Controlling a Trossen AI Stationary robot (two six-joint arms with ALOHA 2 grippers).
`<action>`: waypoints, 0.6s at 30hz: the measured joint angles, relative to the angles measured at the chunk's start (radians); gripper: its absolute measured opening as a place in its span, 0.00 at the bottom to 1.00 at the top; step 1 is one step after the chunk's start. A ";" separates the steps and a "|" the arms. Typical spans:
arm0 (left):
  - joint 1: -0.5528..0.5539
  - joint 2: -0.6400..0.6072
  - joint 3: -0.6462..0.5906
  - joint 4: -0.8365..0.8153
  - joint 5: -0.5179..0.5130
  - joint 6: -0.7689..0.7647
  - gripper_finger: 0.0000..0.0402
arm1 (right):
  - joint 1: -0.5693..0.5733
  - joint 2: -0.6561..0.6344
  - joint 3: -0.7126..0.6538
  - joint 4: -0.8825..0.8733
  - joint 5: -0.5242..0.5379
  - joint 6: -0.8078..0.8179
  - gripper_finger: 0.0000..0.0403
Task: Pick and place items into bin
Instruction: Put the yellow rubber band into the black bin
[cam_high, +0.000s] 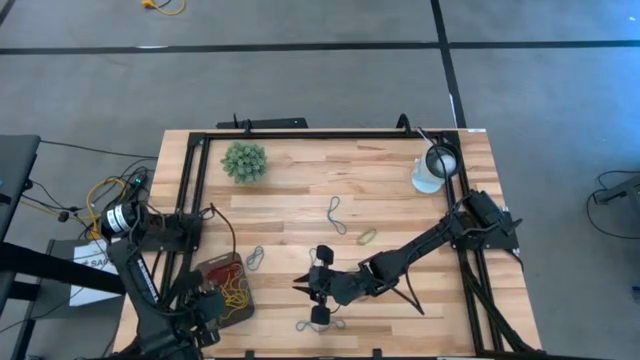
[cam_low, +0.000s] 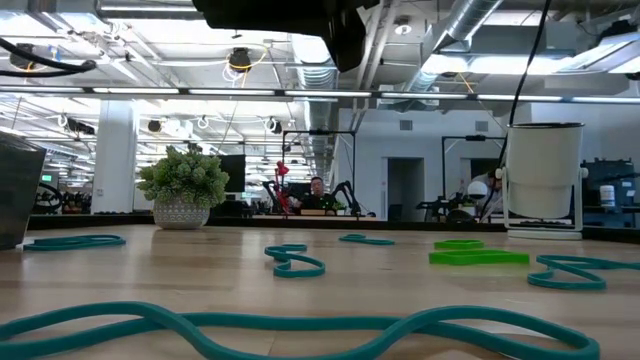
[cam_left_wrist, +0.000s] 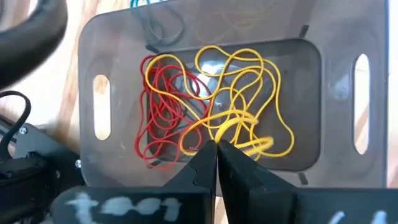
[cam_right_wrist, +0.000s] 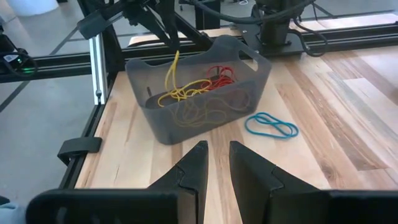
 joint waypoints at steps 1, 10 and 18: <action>0.002 0.000 0.000 -0.002 -0.005 -0.004 0.00 | 0.000 0.000 0.000 0.000 0.000 0.000 0.15; 0.016 0.000 -0.018 0.013 -0.011 -0.032 0.01 | 0.000 0.000 0.000 0.000 0.000 0.000 0.15; 0.027 0.000 -0.154 0.116 0.087 -0.073 0.13 | 0.000 0.000 0.000 -0.003 0.000 0.000 0.15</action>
